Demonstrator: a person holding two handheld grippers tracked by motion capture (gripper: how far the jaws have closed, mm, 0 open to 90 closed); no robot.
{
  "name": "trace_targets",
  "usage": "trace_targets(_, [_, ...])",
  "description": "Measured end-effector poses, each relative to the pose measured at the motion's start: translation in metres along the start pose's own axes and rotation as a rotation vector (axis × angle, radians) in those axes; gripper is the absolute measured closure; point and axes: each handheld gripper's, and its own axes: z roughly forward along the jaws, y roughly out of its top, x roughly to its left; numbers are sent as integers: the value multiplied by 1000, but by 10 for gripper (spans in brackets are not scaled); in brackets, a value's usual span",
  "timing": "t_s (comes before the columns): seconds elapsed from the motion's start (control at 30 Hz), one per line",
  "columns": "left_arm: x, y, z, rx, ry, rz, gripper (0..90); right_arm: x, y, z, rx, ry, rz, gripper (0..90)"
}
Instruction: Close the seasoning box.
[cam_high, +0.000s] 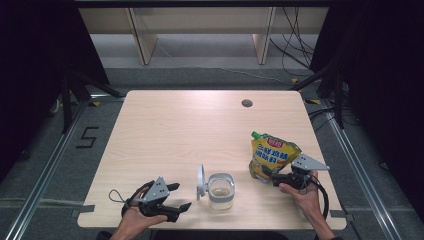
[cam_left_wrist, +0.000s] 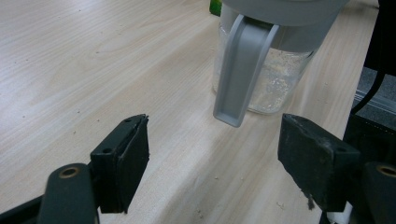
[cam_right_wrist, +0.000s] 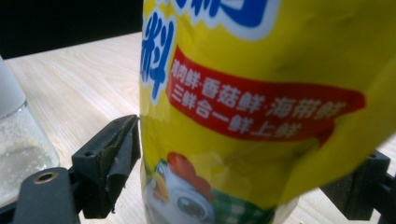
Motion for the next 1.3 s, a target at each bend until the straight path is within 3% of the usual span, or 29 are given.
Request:
trace_targets(0.1, [1, 0, 0, 11, 3, 17, 245, 3, -1, 2, -10, 2, 20, 167])
trace_targets(0.13, [-1, 0, 2, -11, -7, -5, 245, 3, -1, 2, -22, 10, 21, 172])
trace_targets(0.2, [-1, 0, 2, -7, -6, -3, 245, 4, -1, 5, -52, 6, 12, 184])
trace_targets(0.27, [-1, 0, 1, -2, -7, -2, 245, 3, -1, 6, -41, 15, -3, 194])
trace_targets(0.3, [-1, 0, 1, -3, -5, 6, 245, 5, -1, 5, -21, 19, 23, 199])
trace_targets(0.37, [-1, 0, 1, -6, -7, 0, 245, 5, -2, 6, -36, 30, 41, 204])
trace_targets(0.47, [-1, 0, 1, -2, -6, 4, 245, 5, -2, 10, -51, 30, 27, 209])
trace_targets(0.53, [-1, 0, 1, -4, -9, 2, 245, 6, -3, 11, -16, 26, 8, 233])
trace_targets(0.57, [-1, 0, 1, -4, -9, -1, 245, 9, -5, 13, -28, 26, 39, 258])
trace_targets(0.6, [-1, 0, 1, -4, -7, 4, 245, 6, -4, 12, -8, 28, 12, 283])
trace_targets(0.67, [-1, 0, 1, -4, -7, 3, 245, 5, -3, 12, -8, 28, 3, 298])
trace_targets(0.73, [-1, 0, 1, -3, -9, 2, 245, 9, -3, 11, -14, 14, 32, 317])
trace_targets(0.77, [-1, 0, 1, -2, -11, 2, 245, 9, -3, 13, -46, 16, 35, 328])
trace_targets(0.83, [-1, 0, 1, -3, -13, 11, 245, 11, -1, 10, -11, 27, 46, 360])
trace_targets(0.9, [-1, 0, 1, -3, -12, 12, 245, 12, 1, 11, -17, 18, -4, 373])
trace_targets(0.93, [-2, 0, 1, -4, -11, 4, 245, 13, 1, 10, -16, 14, -3, 376])
trace_targets(0.97, [-2, 0, 1, -9, -14, 2, 245, 18, 2, 9, -7, 10, 36, 377])
trace_targets(1.0, [-1, -1, 1, -7, -11, 6, 245, 14, 3, 9, 3, 27, -23, 379])
trace_targets(1.03, [-1, -1, 1, -7, -11, 4, 245, 17, 3, 8, 16, -3, -21, 380])
trace_targets(1.07, [-1, 0, 0, -4, -8, 6, 245, 20, 4, 8, -17, -19, -15, 381])
trace_targets(1.1, [-1, 0, 0, -1, -10, 2, 245, 21, 5, 7, -6, -9, -32, 385])
trace_targets(1.13, [-1, 0, 0, 0, -9, 1, 245, 23, 5, 6, -3, -33, -42, 387])
trace_targets(1.17, [-2, 0, 0, -2, -7, -1, 246, 22, 7, 3, 8, -2, -59, 387])
trace_targets(1.2, [-1, 0, 0, -2, -7, 0, 245, 25, 8, 1, 16, -2, -54, 388])
trace_targets(1.3, [-2, -1, 0, -10, -4, -1, 245, 28, 11, -4, 12, -36, -114, 389])
